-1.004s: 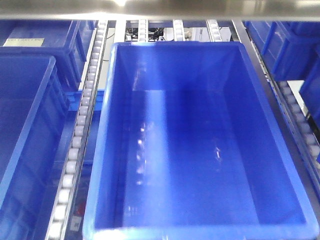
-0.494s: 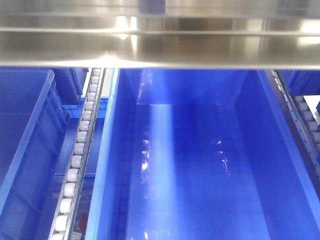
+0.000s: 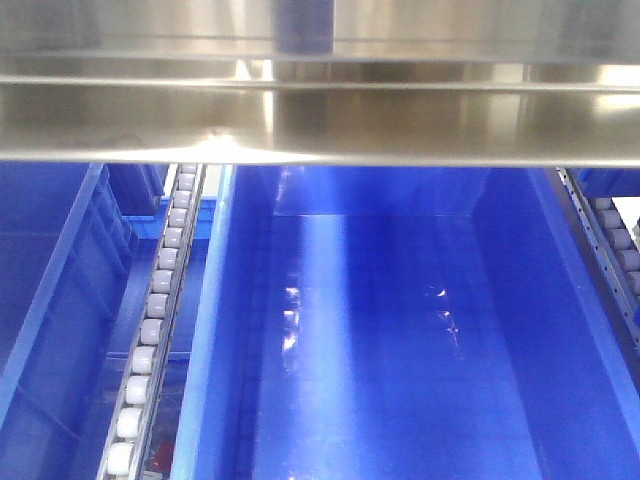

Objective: Pour parts from conveyor to right shelf
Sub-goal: 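Turn toward the shelf and stop over an empty blue bin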

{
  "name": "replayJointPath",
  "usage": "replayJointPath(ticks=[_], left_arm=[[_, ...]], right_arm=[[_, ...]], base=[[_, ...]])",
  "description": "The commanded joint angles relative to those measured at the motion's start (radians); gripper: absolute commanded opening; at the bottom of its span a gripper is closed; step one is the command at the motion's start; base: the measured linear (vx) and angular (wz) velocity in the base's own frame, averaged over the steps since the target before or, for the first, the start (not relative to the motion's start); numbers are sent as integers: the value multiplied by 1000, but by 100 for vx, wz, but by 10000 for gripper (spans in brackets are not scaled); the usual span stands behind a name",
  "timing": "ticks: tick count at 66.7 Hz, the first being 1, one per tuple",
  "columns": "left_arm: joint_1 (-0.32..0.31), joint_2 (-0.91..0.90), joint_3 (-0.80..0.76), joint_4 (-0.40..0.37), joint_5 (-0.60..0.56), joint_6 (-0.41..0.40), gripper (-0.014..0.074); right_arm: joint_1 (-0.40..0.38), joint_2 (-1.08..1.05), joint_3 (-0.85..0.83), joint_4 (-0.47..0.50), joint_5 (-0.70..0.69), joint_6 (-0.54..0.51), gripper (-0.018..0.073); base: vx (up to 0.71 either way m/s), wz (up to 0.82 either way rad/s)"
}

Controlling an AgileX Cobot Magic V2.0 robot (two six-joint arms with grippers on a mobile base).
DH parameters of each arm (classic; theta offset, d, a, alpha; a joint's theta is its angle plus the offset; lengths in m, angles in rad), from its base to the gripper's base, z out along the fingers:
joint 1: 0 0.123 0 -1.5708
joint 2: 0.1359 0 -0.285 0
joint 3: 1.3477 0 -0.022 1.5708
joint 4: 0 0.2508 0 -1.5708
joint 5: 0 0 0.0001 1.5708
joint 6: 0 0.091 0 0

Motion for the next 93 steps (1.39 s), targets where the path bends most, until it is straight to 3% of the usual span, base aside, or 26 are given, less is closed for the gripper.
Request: replayJointPath(ticks=[1,62,72,93], left_arm=[[-4,-11,27,-9,-79,-7,-6],[-4,-11,27,-9,-79,-7,-6],[-4,-11,27,-9,-79,-7,-6],[-4,-11,27,-9,-79,-7,-6]], right_arm=[[-3,12,-28,-7,-80,-8,-4],[-3,12,-28,-4,-112,-8,-4],[-3,12,-28,1,-130,33,-4],[-3,166,-172,48,-64,13,4]], base=[[0,0],[0,0],[0,0],[0,0]])
